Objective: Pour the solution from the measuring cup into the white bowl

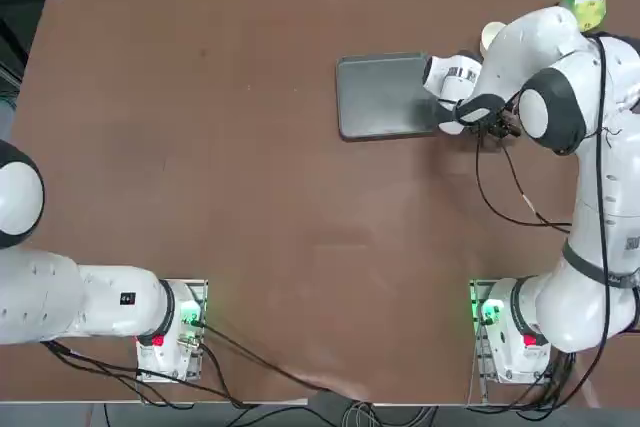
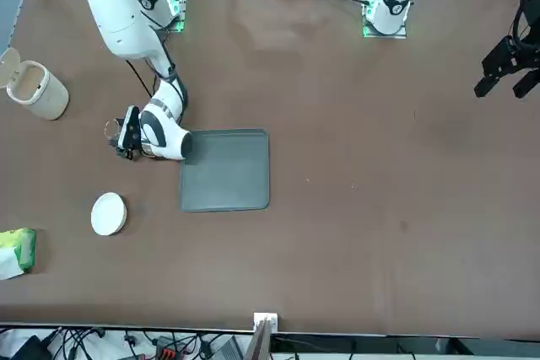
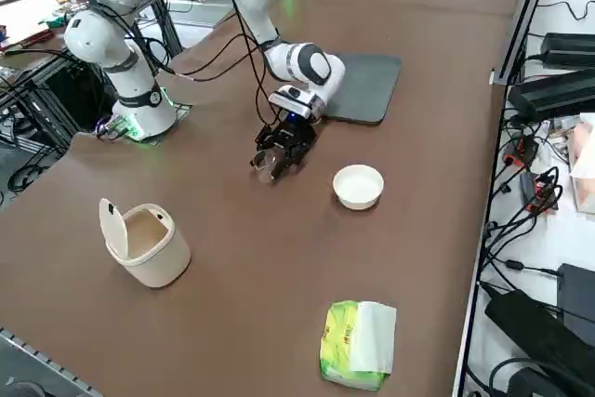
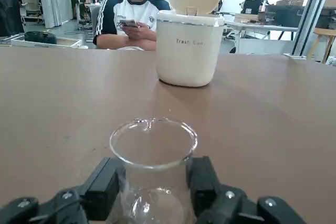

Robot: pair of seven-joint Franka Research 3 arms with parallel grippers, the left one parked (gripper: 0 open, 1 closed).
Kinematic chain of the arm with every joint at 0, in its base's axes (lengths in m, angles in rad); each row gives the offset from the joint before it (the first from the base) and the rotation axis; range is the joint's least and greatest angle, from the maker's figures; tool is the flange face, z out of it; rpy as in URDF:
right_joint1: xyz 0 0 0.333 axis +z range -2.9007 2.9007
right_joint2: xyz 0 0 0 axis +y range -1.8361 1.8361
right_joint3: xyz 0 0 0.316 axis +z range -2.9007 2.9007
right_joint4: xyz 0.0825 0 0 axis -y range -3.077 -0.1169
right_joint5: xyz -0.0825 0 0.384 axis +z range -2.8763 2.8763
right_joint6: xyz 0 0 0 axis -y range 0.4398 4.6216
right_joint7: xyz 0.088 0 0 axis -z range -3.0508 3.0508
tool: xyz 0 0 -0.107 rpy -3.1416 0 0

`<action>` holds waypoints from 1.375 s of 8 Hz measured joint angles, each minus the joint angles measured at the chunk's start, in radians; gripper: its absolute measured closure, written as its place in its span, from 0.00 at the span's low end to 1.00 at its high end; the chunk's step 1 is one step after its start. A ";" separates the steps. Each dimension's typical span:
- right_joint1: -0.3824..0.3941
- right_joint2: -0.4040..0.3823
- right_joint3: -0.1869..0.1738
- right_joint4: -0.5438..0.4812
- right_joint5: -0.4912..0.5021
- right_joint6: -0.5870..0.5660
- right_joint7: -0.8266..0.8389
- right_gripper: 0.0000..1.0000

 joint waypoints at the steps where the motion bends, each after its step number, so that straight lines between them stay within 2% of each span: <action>1: 0.000 0.004 0.000 0.005 0.000 -0.002 0.001 0.25; 2: 0.000 0.007 0.000 0.012 -0.001 -0.002 0.001 0.10; 3: 0.000 0.008 0.000 0.016 -0.004 -0.002 0.001 0.00; 6: 0.004 0.008 0.010 0.033 0.012 -0.002 -0.035 0.00; 11: 0.019 -0.030 0.114 0.136 0.242 -0.078 -0.240 0.00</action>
